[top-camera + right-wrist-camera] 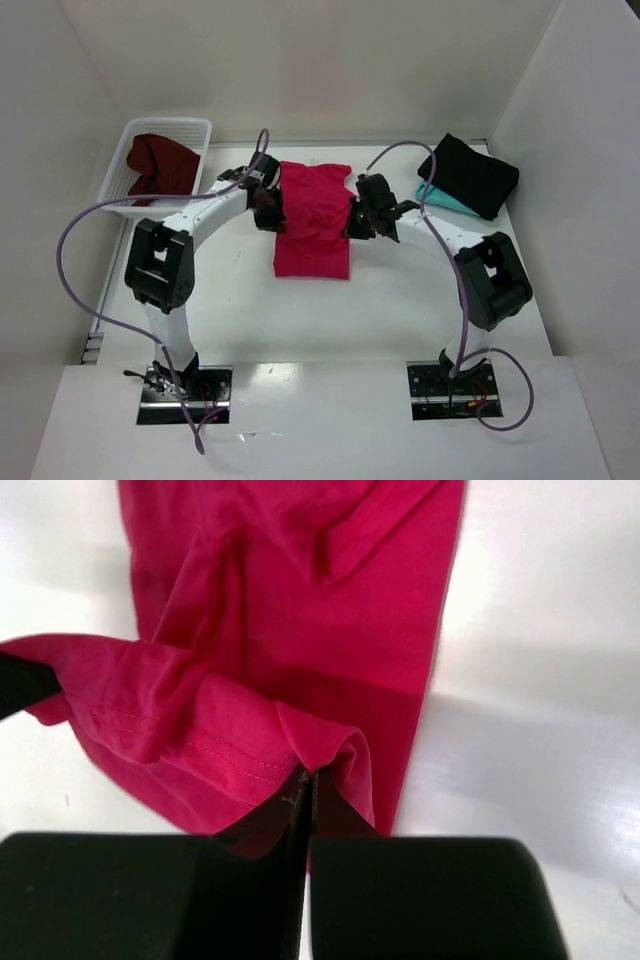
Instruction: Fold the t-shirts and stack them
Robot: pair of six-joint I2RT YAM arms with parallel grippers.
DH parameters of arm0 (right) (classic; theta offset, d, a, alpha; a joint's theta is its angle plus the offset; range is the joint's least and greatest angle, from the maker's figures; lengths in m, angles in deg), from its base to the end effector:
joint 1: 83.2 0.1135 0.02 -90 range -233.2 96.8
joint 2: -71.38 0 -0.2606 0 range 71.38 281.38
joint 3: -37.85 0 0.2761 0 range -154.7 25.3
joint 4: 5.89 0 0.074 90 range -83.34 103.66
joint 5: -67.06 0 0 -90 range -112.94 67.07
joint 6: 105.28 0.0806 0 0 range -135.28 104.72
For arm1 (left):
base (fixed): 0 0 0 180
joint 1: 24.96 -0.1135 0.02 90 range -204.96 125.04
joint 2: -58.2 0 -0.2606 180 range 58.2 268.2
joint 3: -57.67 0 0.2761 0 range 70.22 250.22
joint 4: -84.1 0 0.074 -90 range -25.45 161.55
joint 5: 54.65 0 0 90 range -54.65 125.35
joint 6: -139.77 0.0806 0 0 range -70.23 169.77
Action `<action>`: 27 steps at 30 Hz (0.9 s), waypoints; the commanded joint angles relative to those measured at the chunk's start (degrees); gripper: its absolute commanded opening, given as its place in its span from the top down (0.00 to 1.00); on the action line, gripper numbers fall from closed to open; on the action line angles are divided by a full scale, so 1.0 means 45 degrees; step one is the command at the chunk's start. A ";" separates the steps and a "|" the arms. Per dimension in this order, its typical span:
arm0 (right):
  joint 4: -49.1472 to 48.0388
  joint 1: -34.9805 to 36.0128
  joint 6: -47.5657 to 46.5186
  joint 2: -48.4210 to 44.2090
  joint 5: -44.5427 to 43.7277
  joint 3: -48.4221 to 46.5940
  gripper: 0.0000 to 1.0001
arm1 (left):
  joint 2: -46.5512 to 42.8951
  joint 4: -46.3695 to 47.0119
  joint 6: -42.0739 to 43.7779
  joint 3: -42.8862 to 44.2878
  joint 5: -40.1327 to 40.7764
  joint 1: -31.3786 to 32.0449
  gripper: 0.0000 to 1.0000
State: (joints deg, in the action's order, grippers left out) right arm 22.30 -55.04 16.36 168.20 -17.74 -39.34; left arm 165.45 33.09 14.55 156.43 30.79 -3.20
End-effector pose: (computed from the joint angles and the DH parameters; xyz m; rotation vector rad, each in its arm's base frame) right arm 0.3621 0.2021 0.1652 0.0320 2.4860 0.5758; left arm 0.4143 -0.1723 0.1886 -0.2848 2.6615 -0.4417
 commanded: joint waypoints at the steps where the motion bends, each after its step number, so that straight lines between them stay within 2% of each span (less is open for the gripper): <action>1: -0.0702 -0.0223 -0.0488 0.0827 0.0175 -0.1082 1.00 | 0.1009 0.0380 0.0483 0.0625 -0.0568 -0.0226 1.00; 11: -0.1092 -0.0711 -0.0859 0.2488 0.0136 -0.2509 1.00 | 0.2906 0.0948 0.0855 0.2110 -0.1270 -0.0889 1.00; 15: -0.1188 -0.0711 -0.0995 0.2880 0.0018 -0.2764 0.86 | 0.3083 0.1182 0.0855 0.2462 -0.1272 -0.0890 0.92; 16: -0.1325 -0.0711 -0.0995 0.2880 0.0018 -0.2764 0.78 | 0.3083 0.1337 0.0855 0.2462 -0.1446 -0.0890 0.88; 17: -0.1481 -0.0711 -0.1131 0.2880 -0.0098 -0.2764 0.71 | 0.3083 0.1339 0.0971 0.2462 -0.1448 -0.1006 0.76; 18: -0.1599 -0.0711 -0.1132 0.2880 -0.0254 -0.2764 0.54 | 0.3083 0.1494 0.0972 0.2617 -0.1448 -0.1007 0.71; 19: -0.1600 -0.0711 -0.1268 0.2764 -0.0255 -0.2957 0.45 | 0.3083 0.1495 0.0972 0.2735 -0.1448 -0.1162 0.67; 20: -0.1600 -0.0711 -0.1385 0.2763 -0.0448 -0.3075 0.42 | 0.3083 0.1495 0.1088 0.2736 -0.1448 -0.1299 0.62; 21: -0.1600 -0.0711 -0.1386 0.2608 -0.0760 -0.3193 0.35 | 0.2909 0.1360 0.1089 0.2910 -0.1564 -0.1300 0.51; 23: -0.1288 -0.0711 -0.1542 0.2296 -0.1054 -0.3485 0.28 | 0.2499 0.1243 0.1244 0.3087 -0.1565 -0.1476 0.46; 24: -0.1133 -0.0711 -0.1542 0.1772 -0.1365 -0.3487 0.25 | 0.2265 0.1241 0.1245 0.3087 -0.1565 -0.1631 0.42; 25: -0.1132 -0.0711 -0.1678 0.1419 -0.1523 -0.3371 0.24 | 0.1740 0.1241 0.1400 0.3087 -0.1565 -0.1748 0.33; 27: -0.1268 -0.0711 -0.1679 0.0657 -0.1641 -0.3059 0.24 | 0.1152 0.1106 0.1517 0.3087 -0.1565 -0.1749 0.29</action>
State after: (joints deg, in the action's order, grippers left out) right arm 19.30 -57.97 10.43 178.38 -21.68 -51.60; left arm 177.51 37.72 19.64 168.06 24.69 -10.17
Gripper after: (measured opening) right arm 0.763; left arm 0.700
